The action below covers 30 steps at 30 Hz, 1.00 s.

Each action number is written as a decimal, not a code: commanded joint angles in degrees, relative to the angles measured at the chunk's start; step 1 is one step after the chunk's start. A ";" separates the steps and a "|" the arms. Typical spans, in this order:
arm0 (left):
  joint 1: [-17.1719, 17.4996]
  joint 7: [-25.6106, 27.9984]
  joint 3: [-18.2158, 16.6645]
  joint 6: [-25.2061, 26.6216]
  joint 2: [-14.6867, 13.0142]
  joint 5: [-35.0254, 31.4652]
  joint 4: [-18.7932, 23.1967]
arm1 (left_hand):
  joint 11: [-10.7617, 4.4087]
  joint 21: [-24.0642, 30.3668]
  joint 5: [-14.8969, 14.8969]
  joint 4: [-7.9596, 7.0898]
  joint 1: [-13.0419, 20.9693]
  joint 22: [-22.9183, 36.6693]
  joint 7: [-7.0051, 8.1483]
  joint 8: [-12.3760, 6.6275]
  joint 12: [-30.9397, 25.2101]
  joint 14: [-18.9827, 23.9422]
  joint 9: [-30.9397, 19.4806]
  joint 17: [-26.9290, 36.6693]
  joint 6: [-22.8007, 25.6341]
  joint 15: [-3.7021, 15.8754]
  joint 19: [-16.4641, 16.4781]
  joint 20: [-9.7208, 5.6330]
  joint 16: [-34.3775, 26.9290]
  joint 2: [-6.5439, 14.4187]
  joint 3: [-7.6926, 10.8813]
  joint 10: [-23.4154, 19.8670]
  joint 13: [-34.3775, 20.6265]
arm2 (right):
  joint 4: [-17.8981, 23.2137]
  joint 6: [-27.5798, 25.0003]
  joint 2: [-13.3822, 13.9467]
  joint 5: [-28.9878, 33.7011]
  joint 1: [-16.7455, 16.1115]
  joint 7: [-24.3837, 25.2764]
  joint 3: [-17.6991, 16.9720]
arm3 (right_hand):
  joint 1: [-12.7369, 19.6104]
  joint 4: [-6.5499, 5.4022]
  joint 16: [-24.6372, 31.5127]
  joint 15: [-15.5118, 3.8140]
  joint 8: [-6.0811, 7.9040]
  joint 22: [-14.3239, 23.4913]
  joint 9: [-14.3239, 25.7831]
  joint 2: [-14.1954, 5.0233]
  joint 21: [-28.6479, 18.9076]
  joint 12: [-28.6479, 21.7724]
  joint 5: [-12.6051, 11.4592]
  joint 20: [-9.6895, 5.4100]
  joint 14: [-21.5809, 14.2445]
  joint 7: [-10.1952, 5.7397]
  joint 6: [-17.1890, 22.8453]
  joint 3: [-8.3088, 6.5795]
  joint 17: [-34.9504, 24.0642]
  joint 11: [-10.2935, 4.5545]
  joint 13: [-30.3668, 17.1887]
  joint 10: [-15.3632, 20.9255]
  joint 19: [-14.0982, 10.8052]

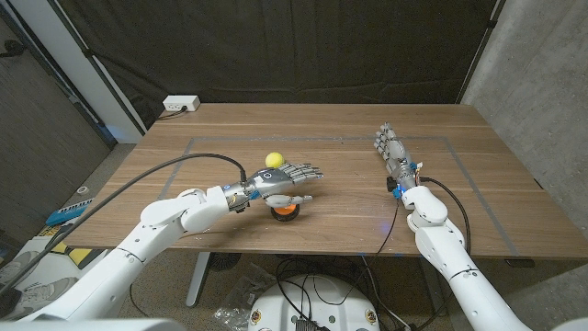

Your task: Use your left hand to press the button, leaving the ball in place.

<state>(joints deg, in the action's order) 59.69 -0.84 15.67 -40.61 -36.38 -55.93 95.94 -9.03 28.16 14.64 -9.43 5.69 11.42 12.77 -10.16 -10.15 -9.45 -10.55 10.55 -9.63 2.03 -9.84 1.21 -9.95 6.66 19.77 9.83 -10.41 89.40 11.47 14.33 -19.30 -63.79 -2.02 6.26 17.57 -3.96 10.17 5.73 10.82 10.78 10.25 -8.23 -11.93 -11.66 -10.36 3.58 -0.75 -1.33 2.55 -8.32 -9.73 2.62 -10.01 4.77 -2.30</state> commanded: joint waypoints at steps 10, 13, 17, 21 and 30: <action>-4.25 1.26 7.50 1.08 -0.93 -1.93 -4.47 | 0.93 -1.18 -0.22 -0.66 -1.81 0.53 -0.07 0.10 0.00 -15.29 -0.16 0.41 -12.47 2.58 -12.97 -0.20 0.10 0.86 -0.57 13.30 -0.17 | -0.97 -0.13 -0.12 -0.31 0.02 0.05 -0.71 | -0.24 -0.02 0.11 0.32 -0.01 0.28 0.21 0.09 -0.22 -0.02 -0.07 0.64 -0.22 -0.09 0.48 -0.41 -0.17 -0.35 -0.32 0.40 -0.11; -4.25 2.26 8.08 1.93 -1.17 -2.96 -4.66 | 1.13 -2.07 -0.37 -0.82 -2.61 0.69 -0.08 0.13 0.10 -17.11 -0.18 0.47 -13.95 1.99 -15.75 -0.22 0.10 0.99 -0.85 15.22 -0.19 | -1.32 -0.09 -0.22 -0.30 0.25 -0.02 -0.68 | -0.29 -0.03 0.12 0.37 -0.04 0.28 0.21 0.10 -0.22 -0.03 -0.07 0.63 -0.24 -0.12 0.42 -0.41 -0.17 -0.34 -0.32 0.42 -0.12; -4.14 5.00 8.79 2.57 -1.52 -4.19 -5.25 | 1.53 -2.73 -0.54 -1.02 -3.45 0.88 -0.09 0.16 0.04 -18.72 -0.21 0.55 -15.51 1.63 -17.95 -0.38 0.01 1.21 -1.13 16.91 -0.21 | -1.80 -0.08 -0.35 -0.22 0.58 -0.09 -0.61 | -0.35 -0.05 0.11 0.35 -0.04 0.28 0.21 0.11 -0.23 -0.03 -0.08 0.60 -0.23 -0.11 0.39 -0.44 -0.17 -0.25 -0.32 0.44 -0.15; -4.00 8.23 9.65 3.38 -2.07 -5.94 -5.55 | 1.27 -3.77 -0.83 -1.27 -4.63 1.17 -0.09 0.19 -0.05 -21.84 -0.26 0.65 -18.01 1.21 -21.41 -0.87 0.06 1.55 -1.56 19.53 -0.26 | -2.30 -0.09 -0.44 -0.11 0.98 -0.27 -0.48 | -0.39 -0.06 0.09 0.36 -0.04 0.28 0.21 0.11 -0.22 -0.03 -0.08 0.62 -0.18 -0.13 0.40 -0.46 -0.17 -0.34 -0.32 0.44 -0.13; -4.17 11.66 11.84 5.58 -3.50 -8.33 -5.60 | 1.15 -4.48 -1.14 -1.57 -5.58 1.48 -0.10 0.19 -0.22 -23.97 -0.32 0.79 -20.16 0.95 -23.94 -0.94 -0.20 1.82 -2.11 21.18 -0.32 | -2.35 -0.25 -0.59 0.29 1.35 -0.16 -0.31 | -0.55 -0.09 0.10 0.39 -0.05 0.28 0.21 0.18 -0.21 -0.02 -0.08 0.60 -0.19 -0.10 0.36 -0.48 -0.17 -0.17 -0.32 0.43 -0.09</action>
<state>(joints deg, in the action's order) 55.77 6.54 25.00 -37.34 -38.42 -61.28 90.72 -7.97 23.72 13.73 -10.99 0.36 12.67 12.77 -10.16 -10.16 -9.45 -10.70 11.08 -9.63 2.03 -9.95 0.48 -9.96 4.19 17.69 9.83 -10.54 87.47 11.28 13.95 -19.47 -62.99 -2.13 5.73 17.58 -3.96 10.17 5.73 10.82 10.78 10.25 -8.23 -11.93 -11.65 -10.36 3.58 -0.75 -1.33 2.55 -8.31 -9.72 2.62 -10.01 4.77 -2.30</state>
